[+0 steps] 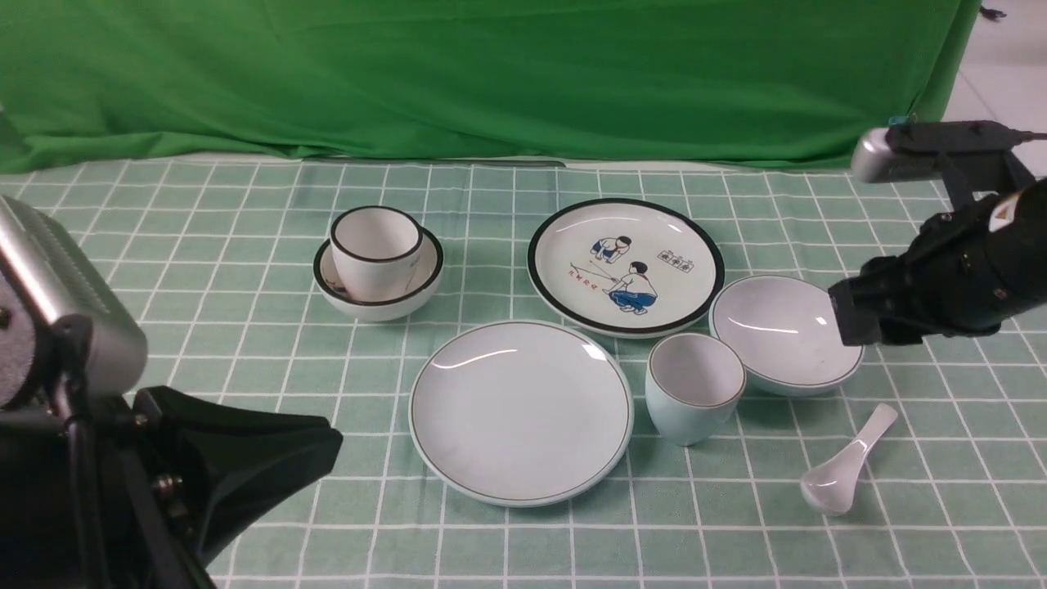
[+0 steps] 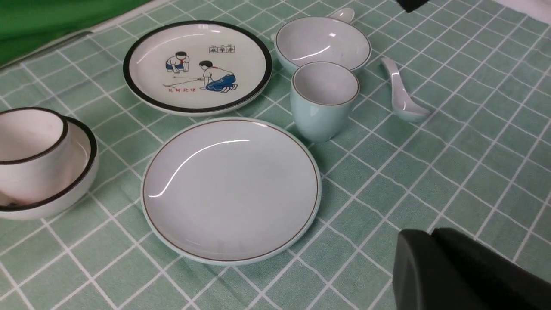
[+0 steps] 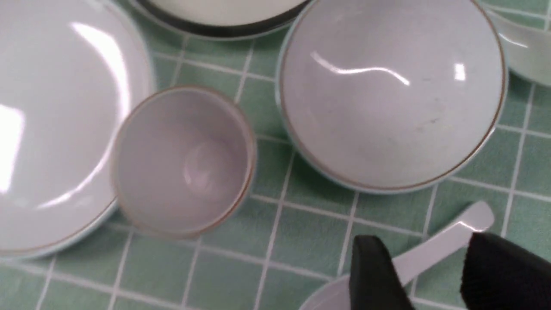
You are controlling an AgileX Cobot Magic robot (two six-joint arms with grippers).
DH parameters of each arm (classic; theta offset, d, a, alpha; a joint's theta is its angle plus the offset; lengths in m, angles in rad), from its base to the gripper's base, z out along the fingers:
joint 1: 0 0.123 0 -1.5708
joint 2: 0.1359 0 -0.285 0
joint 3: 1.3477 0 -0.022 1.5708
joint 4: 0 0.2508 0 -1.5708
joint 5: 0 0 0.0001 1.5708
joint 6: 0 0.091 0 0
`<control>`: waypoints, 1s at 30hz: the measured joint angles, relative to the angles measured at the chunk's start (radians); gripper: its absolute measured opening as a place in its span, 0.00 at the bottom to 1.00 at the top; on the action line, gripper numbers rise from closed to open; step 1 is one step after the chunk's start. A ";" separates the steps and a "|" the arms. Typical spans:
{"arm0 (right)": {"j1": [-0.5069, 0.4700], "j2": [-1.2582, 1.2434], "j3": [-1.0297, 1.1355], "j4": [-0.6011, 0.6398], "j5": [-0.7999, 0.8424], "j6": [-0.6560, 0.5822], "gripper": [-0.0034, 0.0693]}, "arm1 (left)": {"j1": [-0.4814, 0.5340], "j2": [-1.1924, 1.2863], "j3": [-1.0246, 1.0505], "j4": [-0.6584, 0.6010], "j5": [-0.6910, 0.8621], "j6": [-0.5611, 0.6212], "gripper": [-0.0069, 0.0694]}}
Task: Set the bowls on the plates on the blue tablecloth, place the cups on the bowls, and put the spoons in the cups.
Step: 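Reach the grippers toward the bowl and tableware on the table, then place the bowl onto the large plate in the middle of the table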
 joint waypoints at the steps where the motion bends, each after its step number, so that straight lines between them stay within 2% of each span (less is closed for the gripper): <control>1: -0.025 0.070 -0.049 -0.003 0.008 0.010 0.55 | 0.000 -0.008 0.000 0.001 0.000 0.000 0.10; 9: -0.093 0.332 -0.241 -0.007 0.091 0.049 0.57 | 0.000 -0.018 0.001 0.011 -0.003 0.018 0.10; 18: -0.093 0.430 -0.263 -0.004 0.086 0.053 0.57 | 0.000 -0.018 0.001 0.025 -0.003 0.024 0.10; 22: -0.093 0.445 -0.263 -0.004 0.081 0.046 0.46 | 0.000 -0.018 0.001 0.025 -0.007 0.025 0.10; 23: -0.093 0.445 -0.264 -0.003 0.079 0.038 0.37 | 0.000 -0.018 0.001 0.025 -0.008 0.026 0.10; 25: -0.094 0.445 -0.265 0.002 0.070 0.032 0.29 | 0.000 -0.018 0.001 0.025 -0.008 0.026 0.10; 26: -0.094 0.441 -0.271 0.016 0.057 0.015 0.21 | 0.000 -0.018 0.001 0.025 -0.008 0.025 0.10; 30: -0.093 0.409 -0.275 0.031 0.054 -0.010 0.15 | 0.000 -0.018 0.001 0.025 -0.005 0.025 0.10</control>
